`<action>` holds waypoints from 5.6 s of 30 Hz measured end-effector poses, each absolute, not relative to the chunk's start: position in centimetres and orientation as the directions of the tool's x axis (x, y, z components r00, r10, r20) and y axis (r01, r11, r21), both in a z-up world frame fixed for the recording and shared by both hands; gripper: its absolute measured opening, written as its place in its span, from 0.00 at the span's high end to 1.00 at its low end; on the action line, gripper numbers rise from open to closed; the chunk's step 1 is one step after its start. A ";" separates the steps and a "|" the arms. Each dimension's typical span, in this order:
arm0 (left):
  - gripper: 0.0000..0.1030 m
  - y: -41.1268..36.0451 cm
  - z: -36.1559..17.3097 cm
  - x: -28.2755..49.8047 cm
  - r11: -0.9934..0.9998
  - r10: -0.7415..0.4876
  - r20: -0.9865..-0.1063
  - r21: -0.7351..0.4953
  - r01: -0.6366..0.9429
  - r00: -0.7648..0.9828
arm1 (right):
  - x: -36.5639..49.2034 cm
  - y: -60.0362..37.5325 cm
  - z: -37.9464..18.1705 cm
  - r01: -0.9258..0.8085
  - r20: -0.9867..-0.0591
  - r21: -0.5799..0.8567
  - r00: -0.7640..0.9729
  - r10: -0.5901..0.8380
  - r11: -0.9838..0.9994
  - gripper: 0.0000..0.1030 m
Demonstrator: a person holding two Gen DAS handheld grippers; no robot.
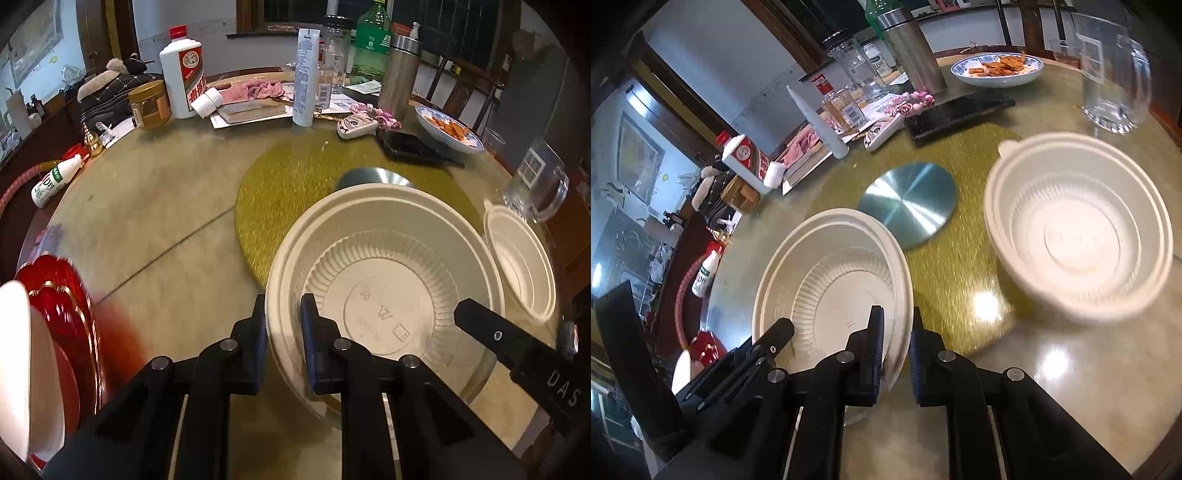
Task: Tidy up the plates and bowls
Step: 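Lift the beige bowl with both grippers and carry it toward the plate stack, then lower the beige bowl with both grippers into the nested white bowls, then open both grippers to release the beige bowl on the stack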
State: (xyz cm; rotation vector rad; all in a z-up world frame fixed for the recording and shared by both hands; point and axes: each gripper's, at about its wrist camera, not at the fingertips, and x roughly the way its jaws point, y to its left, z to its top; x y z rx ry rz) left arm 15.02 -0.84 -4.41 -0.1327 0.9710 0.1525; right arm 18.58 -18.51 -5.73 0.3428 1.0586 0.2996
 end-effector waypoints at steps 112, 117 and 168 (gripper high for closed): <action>0.85 19.7 -0.1 -1.7 0.826 0.314 -0.747 -0.089 -0.556 0.586 | 8.3 6.1 -1.4 -0.604 -0.730 0.391 0.256 0.634 0.695 0.84; 0.85 19.9 -0.2 -1.8 0.825 0.308 -0.748 -0.098 -0.556 0.588 | 8.1 6.1 -1.4 -0.602 -0.732 0.392 0.253 0.632 0.695 0.84; 0.38 20.9 0.8 -2.9 0.826 0.270 -0.735 -0.155 -0.542 0.622 | 7.9 6.3 0.4 -0.582 -0.726 0.380 0.293 0.622 0.718 0.28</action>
